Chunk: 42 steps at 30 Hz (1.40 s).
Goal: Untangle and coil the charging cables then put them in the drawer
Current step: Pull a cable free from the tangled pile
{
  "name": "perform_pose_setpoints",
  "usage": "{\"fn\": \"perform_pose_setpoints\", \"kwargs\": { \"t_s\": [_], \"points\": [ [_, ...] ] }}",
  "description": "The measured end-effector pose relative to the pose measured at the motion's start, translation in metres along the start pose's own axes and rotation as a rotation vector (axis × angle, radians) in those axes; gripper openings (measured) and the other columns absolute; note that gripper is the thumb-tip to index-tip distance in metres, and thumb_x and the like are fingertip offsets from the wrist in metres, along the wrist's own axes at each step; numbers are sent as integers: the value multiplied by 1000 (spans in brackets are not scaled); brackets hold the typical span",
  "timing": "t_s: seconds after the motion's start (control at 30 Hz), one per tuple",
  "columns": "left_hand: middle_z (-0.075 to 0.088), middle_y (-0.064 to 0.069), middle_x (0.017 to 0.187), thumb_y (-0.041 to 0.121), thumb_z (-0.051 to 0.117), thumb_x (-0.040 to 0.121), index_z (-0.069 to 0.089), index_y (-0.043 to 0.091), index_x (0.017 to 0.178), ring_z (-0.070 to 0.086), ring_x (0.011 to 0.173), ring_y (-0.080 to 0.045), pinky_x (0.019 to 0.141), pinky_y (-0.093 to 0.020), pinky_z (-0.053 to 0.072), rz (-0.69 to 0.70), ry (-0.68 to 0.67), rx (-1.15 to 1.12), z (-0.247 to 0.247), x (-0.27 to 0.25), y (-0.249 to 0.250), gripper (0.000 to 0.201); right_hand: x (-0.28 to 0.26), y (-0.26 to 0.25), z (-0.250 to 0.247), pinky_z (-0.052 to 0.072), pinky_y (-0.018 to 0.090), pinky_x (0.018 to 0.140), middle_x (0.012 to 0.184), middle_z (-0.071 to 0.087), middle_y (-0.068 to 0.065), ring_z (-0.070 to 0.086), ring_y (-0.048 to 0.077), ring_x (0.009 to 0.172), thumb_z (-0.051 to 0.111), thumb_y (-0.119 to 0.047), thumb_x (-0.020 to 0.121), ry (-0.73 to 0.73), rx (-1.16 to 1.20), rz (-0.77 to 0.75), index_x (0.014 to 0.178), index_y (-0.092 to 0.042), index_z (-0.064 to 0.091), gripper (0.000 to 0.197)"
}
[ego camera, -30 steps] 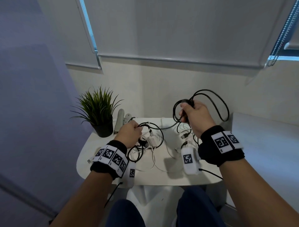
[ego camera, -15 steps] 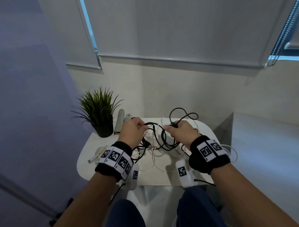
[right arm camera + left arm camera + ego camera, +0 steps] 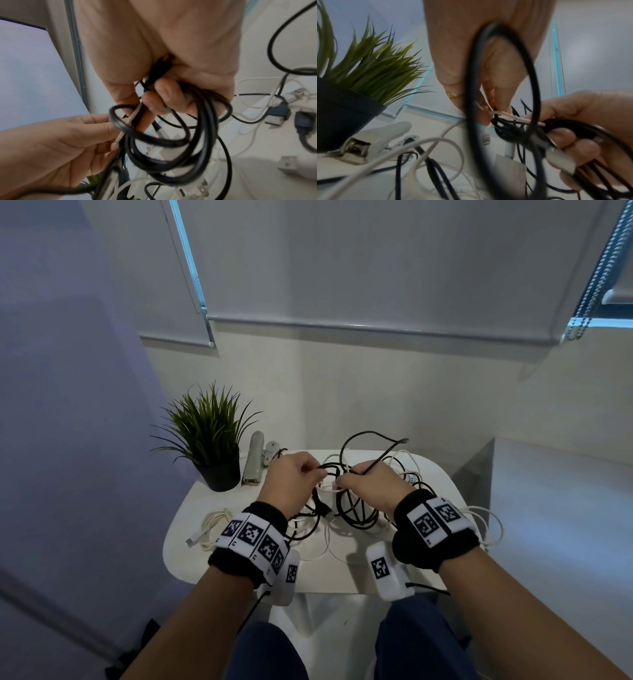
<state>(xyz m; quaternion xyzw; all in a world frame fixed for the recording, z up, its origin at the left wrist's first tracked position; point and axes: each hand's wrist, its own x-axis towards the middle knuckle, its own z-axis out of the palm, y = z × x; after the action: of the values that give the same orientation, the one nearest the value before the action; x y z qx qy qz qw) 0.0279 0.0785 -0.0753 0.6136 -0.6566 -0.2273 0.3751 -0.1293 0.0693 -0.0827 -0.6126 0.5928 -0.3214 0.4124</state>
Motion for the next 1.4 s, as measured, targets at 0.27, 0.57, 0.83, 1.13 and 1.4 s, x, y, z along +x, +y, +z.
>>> {"fn": "perform_pose_setpoints", "kwargs": {
  "t_s": [0.27,0.57,0.83,1.13,1.4],
  "points": [
    [41,3,54,24,62,88,49,11,63,38,50,-11,49,-23,31,4,-172,153,-3,1,-2,32,-1,0,-3,23,18,41,42,26,-10,24,8,40,66,-17,72,125,-17,-113,52,-19,31,40],
    [62,-3,80,28,49,96,46,16,78,54,72,-18,56,-26,36,-113,-94,179,-7,1,-11,22,-3,4,-11,38,24,59,63,50,-7,42,11,58,82,-17,67,60,22,-183,63,-16,41,41],
    [67,-6,77,21,56,92,52,19,72,54,63,-13,58,-23,42,-49,-34,47,-3,1,-4,21,-3,2,-5,27,24,51,47,32,-12,29,7,47,75,-24,76,-30,24,-218,46,-20,43,43],
    [50,5,65,21,52,95,53,13,82,51,72,-18,69,-24,37,-156,29,143,-10,8,-18,16,-1,2,-21,33,15,48,54,44,-12,39,5,50,76,-26,76,188,104,-155,71,-15,53,27],
    [51,6,65,21,57,92,55,13,82,51,69,-15,66,-24,37,-122,61,137,-4,7,-8,13,-10,-14,-20,45,23,75,74,69,-1,56,7,73,76,-22,74,-98,-25,-138,77,-20,75,4]
  ]
}}
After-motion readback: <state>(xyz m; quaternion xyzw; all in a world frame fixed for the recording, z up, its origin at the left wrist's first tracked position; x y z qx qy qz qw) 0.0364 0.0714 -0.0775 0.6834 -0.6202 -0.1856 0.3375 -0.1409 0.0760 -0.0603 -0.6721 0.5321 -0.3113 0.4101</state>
